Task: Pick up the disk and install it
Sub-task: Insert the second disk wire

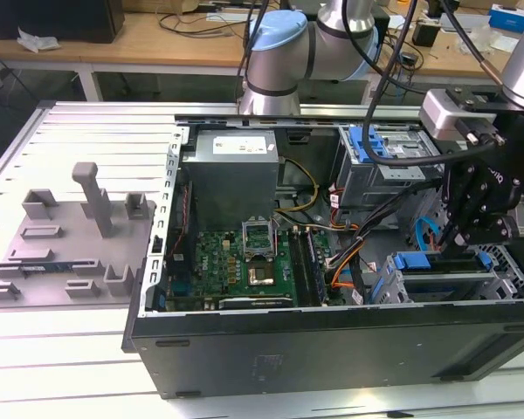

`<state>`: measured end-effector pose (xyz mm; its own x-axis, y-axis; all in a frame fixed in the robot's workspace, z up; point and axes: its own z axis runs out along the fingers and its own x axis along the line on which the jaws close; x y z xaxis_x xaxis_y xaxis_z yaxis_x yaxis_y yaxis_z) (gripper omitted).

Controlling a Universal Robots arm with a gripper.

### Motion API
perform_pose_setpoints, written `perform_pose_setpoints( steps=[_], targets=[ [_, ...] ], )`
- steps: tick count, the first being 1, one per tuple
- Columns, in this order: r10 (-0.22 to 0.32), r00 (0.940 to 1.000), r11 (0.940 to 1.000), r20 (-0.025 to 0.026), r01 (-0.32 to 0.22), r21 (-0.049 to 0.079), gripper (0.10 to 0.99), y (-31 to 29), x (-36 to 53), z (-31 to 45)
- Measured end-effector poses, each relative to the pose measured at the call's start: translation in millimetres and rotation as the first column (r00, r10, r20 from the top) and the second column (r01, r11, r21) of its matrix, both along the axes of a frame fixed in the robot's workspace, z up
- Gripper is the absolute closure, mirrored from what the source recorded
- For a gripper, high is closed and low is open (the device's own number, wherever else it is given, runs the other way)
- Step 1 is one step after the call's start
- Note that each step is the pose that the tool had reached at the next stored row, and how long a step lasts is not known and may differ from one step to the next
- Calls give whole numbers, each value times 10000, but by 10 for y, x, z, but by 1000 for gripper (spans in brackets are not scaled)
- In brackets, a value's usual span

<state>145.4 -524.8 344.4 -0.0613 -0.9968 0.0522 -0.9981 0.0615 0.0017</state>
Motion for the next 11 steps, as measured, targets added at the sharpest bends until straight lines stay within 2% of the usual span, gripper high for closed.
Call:
perform_pose_setpoints(
  steps=[11],
  targets=[
    [72, 10000, 10000, -2, -72, 8, 925, 0, 0, -66]
  ],
)
